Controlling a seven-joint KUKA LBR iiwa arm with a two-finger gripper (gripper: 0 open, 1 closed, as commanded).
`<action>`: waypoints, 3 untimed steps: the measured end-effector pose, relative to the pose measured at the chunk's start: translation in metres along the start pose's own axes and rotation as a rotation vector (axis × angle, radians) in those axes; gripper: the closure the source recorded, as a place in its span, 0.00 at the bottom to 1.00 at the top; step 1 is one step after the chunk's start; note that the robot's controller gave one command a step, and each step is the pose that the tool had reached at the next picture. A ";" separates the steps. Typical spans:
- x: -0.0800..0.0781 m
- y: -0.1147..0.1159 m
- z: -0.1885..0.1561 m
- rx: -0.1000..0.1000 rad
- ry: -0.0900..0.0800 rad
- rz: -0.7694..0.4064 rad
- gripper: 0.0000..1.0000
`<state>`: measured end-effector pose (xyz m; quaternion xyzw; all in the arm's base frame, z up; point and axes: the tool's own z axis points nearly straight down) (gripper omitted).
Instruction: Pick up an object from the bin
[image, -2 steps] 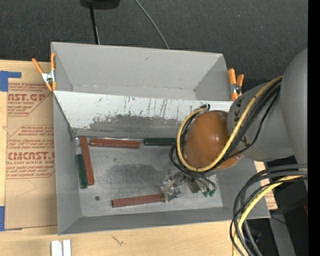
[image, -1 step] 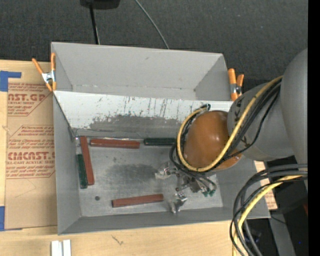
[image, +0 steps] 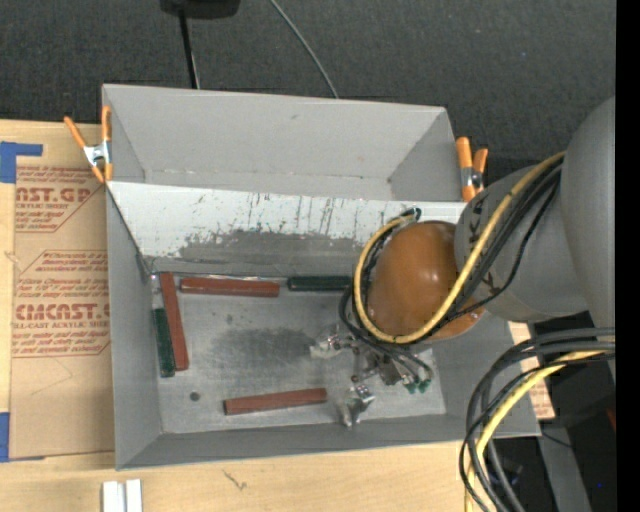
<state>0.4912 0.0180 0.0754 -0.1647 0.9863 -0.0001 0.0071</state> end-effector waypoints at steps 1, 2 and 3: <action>-0.011 0.037 0.000 0.003 -0.005 -0.204 1.00; -0.011 0.037 0.000 0.003 -0.005 -0.204 1.00; -0.016 0.044 -0.149 -0.005 0.011 -0.269 1.00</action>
Offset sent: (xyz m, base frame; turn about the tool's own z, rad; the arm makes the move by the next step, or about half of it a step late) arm 0.0000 0.0000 0.0000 0.0000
